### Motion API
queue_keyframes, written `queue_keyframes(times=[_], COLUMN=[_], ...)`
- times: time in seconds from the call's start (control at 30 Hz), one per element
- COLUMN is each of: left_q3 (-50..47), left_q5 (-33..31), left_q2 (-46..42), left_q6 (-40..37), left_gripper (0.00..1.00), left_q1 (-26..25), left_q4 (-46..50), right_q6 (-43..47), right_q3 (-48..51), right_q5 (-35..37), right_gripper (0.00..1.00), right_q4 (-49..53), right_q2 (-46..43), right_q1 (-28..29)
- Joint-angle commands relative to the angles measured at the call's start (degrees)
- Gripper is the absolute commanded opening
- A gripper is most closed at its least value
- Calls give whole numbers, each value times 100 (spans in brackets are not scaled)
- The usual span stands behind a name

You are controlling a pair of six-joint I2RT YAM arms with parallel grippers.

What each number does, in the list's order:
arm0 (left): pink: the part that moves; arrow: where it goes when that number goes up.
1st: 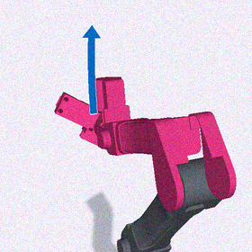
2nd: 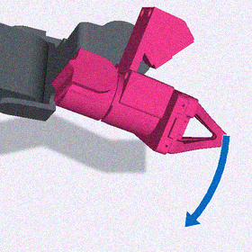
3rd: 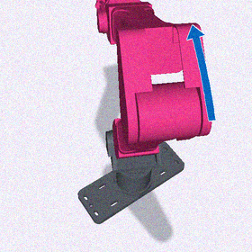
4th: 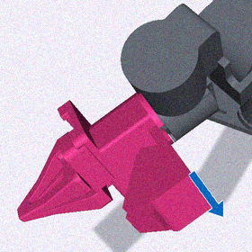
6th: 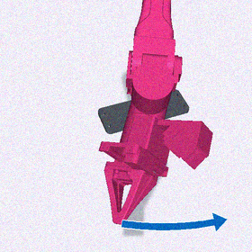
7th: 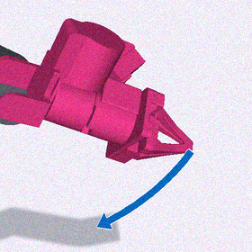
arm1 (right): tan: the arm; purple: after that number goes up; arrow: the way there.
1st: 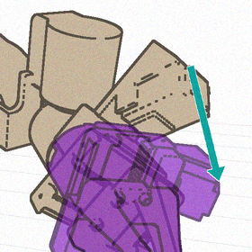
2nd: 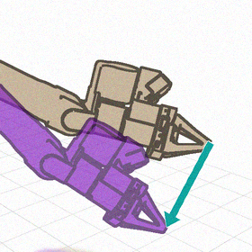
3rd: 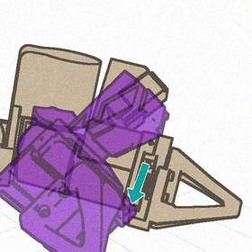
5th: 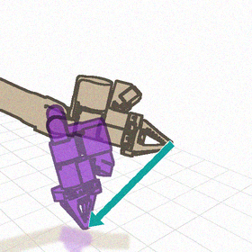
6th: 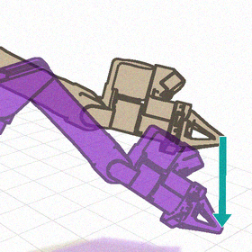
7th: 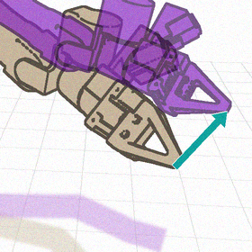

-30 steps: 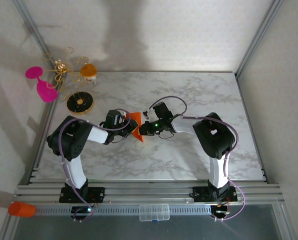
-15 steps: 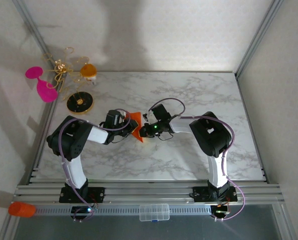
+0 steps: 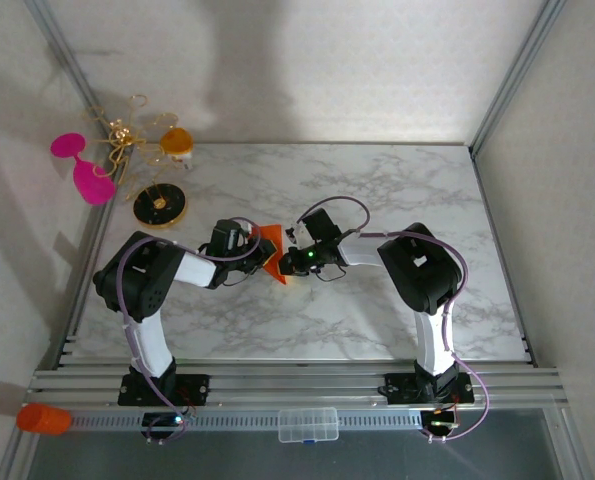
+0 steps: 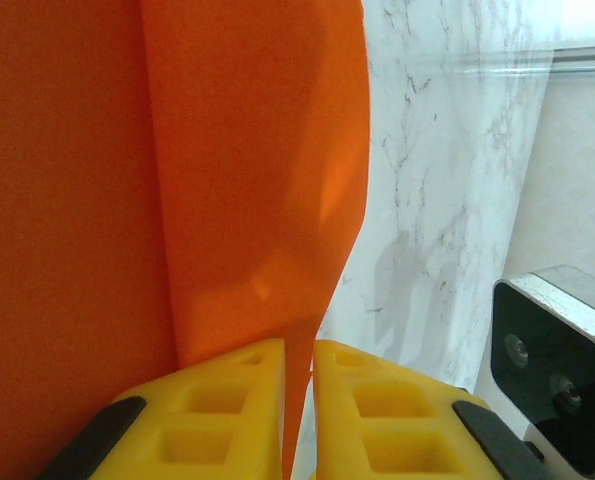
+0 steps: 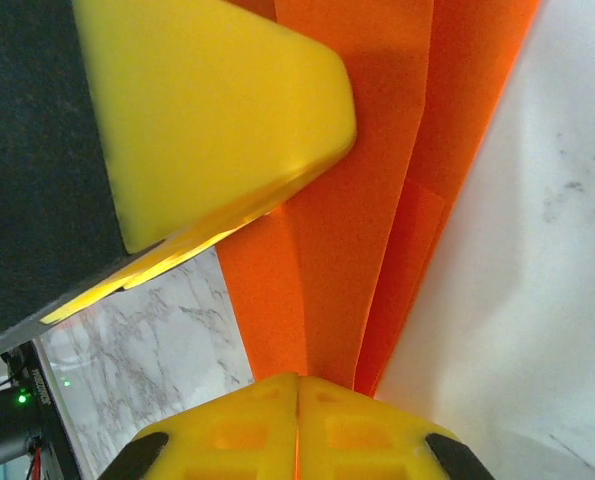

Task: Fold a paper plane with a square sheet of paper (pick it up from the middle)
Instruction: Fourth fold the wing at the center of the table.

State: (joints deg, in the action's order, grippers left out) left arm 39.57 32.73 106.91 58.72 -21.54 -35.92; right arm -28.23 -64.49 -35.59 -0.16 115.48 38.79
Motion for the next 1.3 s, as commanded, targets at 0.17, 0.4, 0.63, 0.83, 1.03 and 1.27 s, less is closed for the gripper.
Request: queue_keyframes(times=[0.17,0.4,0.63,0.83,1.03,1.27], left_q3=[258,465,569,710,754,759], left_q5=[11,-214,-179,-171,-262,-381], left_q2=[-449,-488,-271,-43,105,170], left_q6=[-158,-639,-774,-766,-681,-652], left_gripper=[16,16,16,15,15,14], left_q1=[27,88,102,105,103,100], left_q4=[470,1112,1164,1166,1264,1451], right_q6=[675,973,1070,1209,1076,687], right_q3=[-343,-476,-449,-489,-489,-301], right_q5=[161,205,159,160,43,-35], right_gripper=[10,10,10,11,12,14], right_q4=[766,1060,1109,1247,1110,701], right_q2=[209,218,190,194,83,-235], right_q1=[-3,-11,-20,-20,-38,-89])
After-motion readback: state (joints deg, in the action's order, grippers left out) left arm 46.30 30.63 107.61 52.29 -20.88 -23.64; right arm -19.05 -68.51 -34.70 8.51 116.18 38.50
